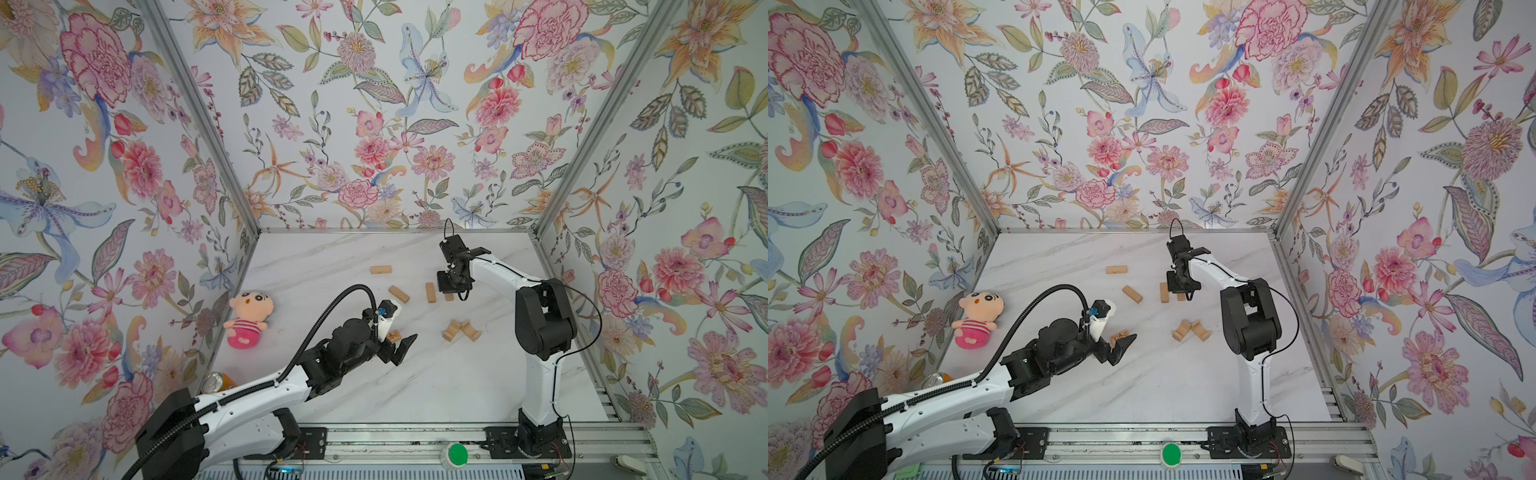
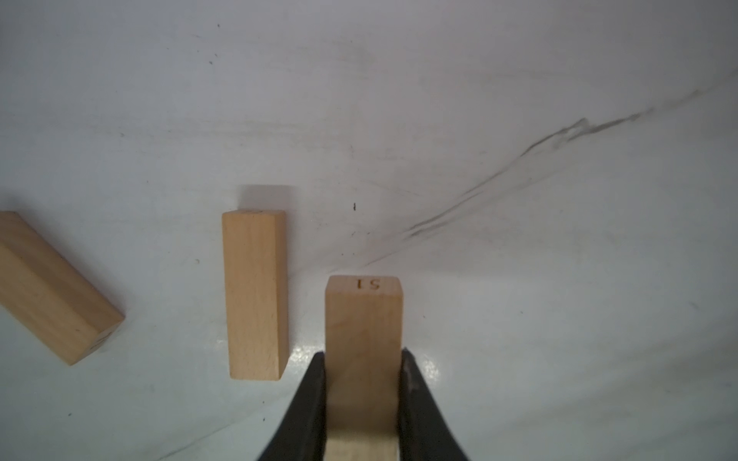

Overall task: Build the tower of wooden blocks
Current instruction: 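Carry block 15 upright and lower it beside block 72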

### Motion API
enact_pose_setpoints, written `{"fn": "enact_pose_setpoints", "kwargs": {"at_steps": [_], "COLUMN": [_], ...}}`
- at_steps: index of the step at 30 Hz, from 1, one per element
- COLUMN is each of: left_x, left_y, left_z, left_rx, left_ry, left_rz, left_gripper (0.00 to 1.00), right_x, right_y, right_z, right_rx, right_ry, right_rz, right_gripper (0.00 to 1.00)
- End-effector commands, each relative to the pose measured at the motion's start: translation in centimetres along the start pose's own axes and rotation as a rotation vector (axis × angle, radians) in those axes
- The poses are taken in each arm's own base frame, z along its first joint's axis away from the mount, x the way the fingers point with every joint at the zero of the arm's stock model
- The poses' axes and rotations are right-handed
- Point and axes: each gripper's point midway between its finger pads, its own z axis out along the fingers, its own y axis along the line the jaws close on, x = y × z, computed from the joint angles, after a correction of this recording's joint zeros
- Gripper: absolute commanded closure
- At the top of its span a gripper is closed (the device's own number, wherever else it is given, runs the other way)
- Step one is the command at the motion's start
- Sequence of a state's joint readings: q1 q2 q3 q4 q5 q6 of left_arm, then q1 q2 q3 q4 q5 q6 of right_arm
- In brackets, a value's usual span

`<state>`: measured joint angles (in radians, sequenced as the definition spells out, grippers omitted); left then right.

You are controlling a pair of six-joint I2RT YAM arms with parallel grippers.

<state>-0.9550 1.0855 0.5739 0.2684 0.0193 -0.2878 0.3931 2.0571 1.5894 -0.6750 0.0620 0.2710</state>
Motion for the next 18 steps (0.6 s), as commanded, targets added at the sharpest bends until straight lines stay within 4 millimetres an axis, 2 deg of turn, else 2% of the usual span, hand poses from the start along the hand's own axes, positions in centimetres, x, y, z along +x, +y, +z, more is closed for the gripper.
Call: {"fn": "enact_pose_setpoints", "kwargs": {"at_steps": [1, 18], "left_x": [-1.3, -1.2], "left_y": [-0.2, 0.0], "left_z": [0.2, 0.2], "left_rx": [-0.007, -0.019], "left_ry": [-0.015, -0.017], "left_rz": [0.022, 0.041], "left_gripper": [0.01, 0.01], "right_x": [-0.9, -1.4], "right_y": [0.7, 1.6], "right_z": [0.5, 2.8], "right_rx": [-0.046, -0.090], "right_ry": [-0.013, 0.021], "right_rz": [0.026, 0.038], "right_gripper": [0.75, 0.71]}}
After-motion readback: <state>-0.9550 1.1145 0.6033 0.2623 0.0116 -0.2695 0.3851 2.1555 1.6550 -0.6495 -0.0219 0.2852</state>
